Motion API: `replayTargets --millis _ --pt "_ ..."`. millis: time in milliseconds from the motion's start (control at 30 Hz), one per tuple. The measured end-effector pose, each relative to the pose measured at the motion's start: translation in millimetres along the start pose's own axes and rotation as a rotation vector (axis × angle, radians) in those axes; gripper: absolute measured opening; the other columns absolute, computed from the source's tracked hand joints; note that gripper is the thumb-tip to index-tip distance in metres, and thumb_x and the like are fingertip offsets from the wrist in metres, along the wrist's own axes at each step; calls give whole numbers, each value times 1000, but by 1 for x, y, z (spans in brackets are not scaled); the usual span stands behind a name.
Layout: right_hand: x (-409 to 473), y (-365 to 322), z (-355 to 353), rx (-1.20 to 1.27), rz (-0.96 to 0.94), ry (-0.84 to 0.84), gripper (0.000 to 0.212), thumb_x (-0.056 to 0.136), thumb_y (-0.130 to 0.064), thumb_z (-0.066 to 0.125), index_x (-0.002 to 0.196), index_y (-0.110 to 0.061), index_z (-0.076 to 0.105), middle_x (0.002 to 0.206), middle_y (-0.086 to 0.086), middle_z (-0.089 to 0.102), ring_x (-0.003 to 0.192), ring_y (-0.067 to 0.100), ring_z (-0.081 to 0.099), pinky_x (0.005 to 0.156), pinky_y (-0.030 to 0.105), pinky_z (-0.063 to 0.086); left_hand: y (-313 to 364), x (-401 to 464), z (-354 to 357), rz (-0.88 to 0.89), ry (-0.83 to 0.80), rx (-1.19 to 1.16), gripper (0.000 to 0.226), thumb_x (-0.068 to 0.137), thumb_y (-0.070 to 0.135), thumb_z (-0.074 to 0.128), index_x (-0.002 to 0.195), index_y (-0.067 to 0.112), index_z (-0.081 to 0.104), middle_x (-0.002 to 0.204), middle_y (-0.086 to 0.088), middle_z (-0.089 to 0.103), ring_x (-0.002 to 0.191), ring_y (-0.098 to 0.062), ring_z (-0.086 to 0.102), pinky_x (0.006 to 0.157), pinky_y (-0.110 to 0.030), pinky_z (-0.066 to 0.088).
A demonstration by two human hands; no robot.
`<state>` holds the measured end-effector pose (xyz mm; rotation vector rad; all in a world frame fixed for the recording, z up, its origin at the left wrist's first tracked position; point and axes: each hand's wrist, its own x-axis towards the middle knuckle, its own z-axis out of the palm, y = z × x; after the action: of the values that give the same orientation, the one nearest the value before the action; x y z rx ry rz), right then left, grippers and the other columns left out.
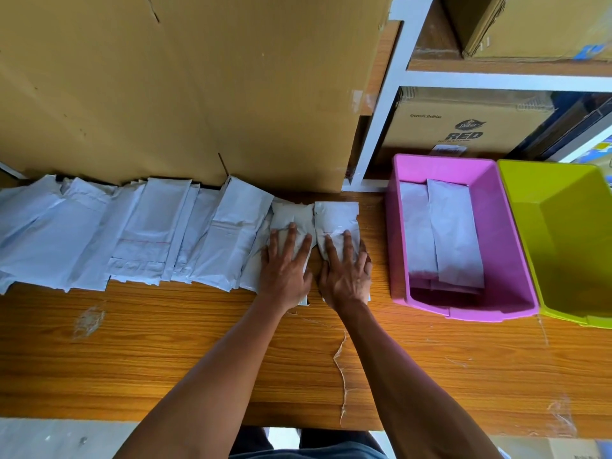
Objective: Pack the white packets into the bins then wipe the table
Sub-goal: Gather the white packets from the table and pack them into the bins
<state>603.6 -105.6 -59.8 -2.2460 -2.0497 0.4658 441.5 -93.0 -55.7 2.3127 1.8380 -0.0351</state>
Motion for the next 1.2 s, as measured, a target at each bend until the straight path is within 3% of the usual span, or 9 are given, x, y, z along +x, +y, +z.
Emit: replayTargets --millis 233,433,600,700,900,1200 --pt "-1 -7 -13 -50 -36 -52 73 103 -54 47 165 -38 9 175 6 -12 150 49 16 115 56 33 9 -1 -25 -36 -58 -17 85 100 55 55 168 32 12 177 -4 -7 160 -44 3 118 -68 32" --pt "-8 -19 -33 -15 -43 1 72 103 -62 45 163 -38 11 175 9 -7 150 53 17 115 60 34 14 -7 -51 -32 5 -83 84 103 47 56 169 32 8 177 -1 -11 162 -37 -2 121 -65 28" --pt "-14 -38 -70 -3 -52 83 65 106 -42 48 162 -37 16 176 8 -1 152 52 15 116 59 34 12 -11 -80 -79 83 -185 79 104 49 51 169 32 10 178 -2 -6 163 -37 0 123 -63 25" --pt "-21 -49 -91 18 -44 132 68 103 -33 51 162 -38 17 175 7 2 154 51 9 119 62 31 11 -19 -99 -83 165 -216 77 103 42 54 169 31 14 178 -5 0 162 -38 7 120 -64 32" --pt "-45 -50 -131 10 -11 207 66 104 -35 48 163 -36 18 176 9 -4 159 47 -9 121 63 25 29 -38 -132 -33 254 -301 77 102 39 55 168 31 18 178 -5 -1 162 -35 8 119 -64 31" --pt "-72 5 -175 -25 88 274 60 108 -51 28 165 -35 20 176 6 0 162 34 -9 120 62 24 98 -48 -148 82 267 -351 75 104 45 51 169 32 15 178 -3 0 162 -31 6 120 -65 29"
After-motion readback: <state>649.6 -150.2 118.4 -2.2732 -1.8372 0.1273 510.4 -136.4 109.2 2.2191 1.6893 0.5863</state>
